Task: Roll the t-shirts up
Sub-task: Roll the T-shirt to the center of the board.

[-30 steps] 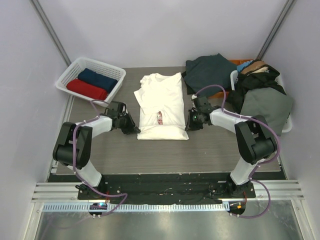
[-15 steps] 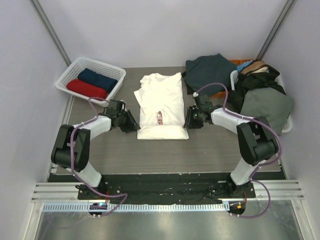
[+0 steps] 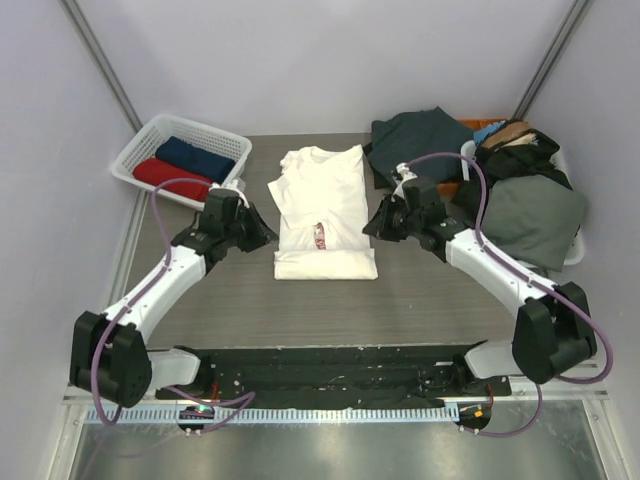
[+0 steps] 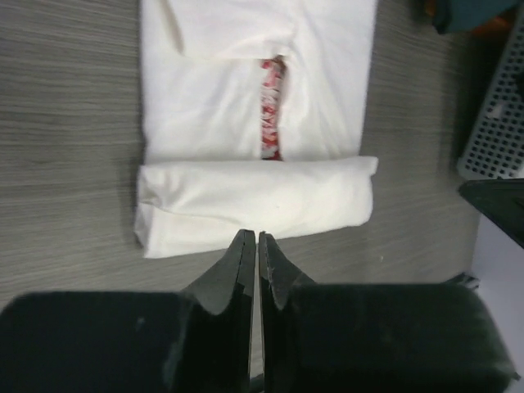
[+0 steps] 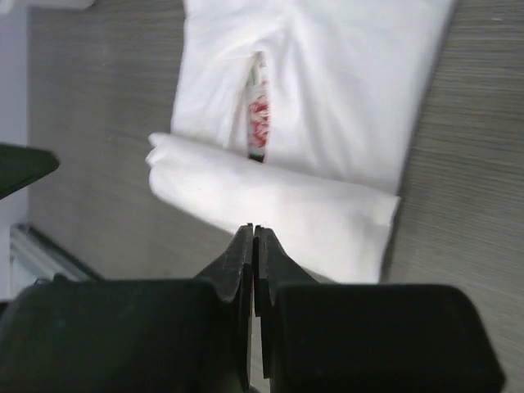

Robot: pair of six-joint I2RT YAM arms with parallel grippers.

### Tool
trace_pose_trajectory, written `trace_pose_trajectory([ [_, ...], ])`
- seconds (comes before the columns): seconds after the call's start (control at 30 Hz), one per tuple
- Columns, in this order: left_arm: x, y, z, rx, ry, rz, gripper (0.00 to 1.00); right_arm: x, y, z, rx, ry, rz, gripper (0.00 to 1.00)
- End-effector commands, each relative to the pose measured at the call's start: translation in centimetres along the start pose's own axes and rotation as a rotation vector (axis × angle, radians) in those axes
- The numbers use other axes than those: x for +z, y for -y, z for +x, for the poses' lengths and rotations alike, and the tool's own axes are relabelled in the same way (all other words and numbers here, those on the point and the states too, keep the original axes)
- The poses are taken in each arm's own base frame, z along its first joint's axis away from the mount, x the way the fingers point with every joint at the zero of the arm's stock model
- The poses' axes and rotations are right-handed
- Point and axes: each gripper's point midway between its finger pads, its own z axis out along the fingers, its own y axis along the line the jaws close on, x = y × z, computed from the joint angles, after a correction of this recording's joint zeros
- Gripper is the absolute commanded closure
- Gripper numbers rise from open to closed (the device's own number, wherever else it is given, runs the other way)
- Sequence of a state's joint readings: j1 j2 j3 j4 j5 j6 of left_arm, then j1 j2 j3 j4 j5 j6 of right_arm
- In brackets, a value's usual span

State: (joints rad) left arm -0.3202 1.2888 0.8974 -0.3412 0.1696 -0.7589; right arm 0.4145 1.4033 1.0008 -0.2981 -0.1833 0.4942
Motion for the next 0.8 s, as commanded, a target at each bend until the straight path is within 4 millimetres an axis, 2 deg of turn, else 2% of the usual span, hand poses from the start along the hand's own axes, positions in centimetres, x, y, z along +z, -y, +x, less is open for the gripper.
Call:
trace_pose_trajectory([
  [0.0, -0.5, 3.3, 2.7, -0.017, -0.071, 0.160, 0.98, -0.8, -5.9, 1.9, 0.071, -0.033, -0.359, 0.99],
  [0.03, -0.1, 3.9, 3.7, -0.016, -0.088, 0.216, 1.00, -0.4, -5.9, 3.1, 0.116, -0.054, -0.385, 0.99],
  [0.1, 0.6, 4.5, 4.3, -0.045, -0.106, 0.261, 1.00, -0.1, -7.3, 3.1, 0.126, -0.048, -0.479, 0.99],
  [0.13, 0.7, 5.5, 4.3, -0.040, -0.110, 0.323, 1.00, 0.7, -7.2, 3.9, 0.163, -0.082, -0.484, 0.99],
  [0.17, 1.1, 5.8, 4.5, -0.046, -0.121, 0.343, 1.00, 1.2, -7.7, 4.0, 0.159, -0.080, -0.512, 0.99],
  [0.23, 2.3, 6.3, 5.1, -0.055, -0.151, 0.374, 1.00, 2.6, -7.5, 5.3, 0.192, -0.128, -0.514, 0.99],
  [0.3, 3.8, 5.9, 5.8, -0.070, -0.185, 0.370, 1.00, 3.3, -8.0, 5.3, 0.192, -0.121, -0.549, 0.99],
  [0.4, 5.1, 6.2, 6.0, -0.076, -0.195, 0.401, 1.00, 5.2, -7.4, 6.1, 0.226, -0.150, -0.553, 0.99],
  [0.5, 7.0, 5.7, 6.4, -0.087, -0.216, 0.402, 1.00, 6.9, -6.9, 7.1, 0.252, -0.180, -0.550, 0.99],
  [0.53, 7.9, 5.0, 7.0, -0.090, -0.237, 0.379, 1.00, 7.2, -6.7, 7.0, 0.254, -0.181, -0.546, 0.99],
  [0.6, 8.8, 4.1, 6.9, -0.094, -0.226, 0.350, 1.00, 8.4, -5.9, 7.9, 0.265, -0.202, -0.519, 0.99],
  [0.77, 11.0, 0.4, 7.0, -0.120, -0.212, 0.255, 1.00, 10.5, -2.5, 8.1, 0.302, -0.189, -0.438, 0.99],
])
